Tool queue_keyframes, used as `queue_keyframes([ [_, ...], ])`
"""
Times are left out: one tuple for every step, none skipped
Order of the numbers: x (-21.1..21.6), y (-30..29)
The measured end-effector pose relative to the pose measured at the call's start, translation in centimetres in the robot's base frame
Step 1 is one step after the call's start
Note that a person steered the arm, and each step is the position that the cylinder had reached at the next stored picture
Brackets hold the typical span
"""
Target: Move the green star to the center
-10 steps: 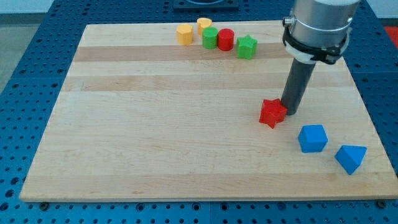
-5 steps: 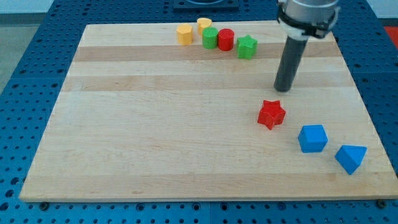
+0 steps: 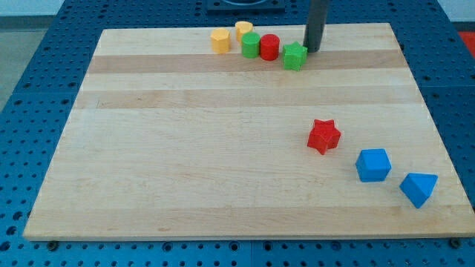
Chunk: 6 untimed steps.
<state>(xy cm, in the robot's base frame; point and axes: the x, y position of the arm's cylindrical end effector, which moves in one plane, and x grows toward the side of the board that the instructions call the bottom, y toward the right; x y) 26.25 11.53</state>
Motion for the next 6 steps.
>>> queue_keyframes([
  [1.0,-2.5],
  [2.6,-5.0],
  [4.5,-6.7],
  [6.4,-8.1],
  [8.5,-9.1],
  [10.3,-9.7],
])
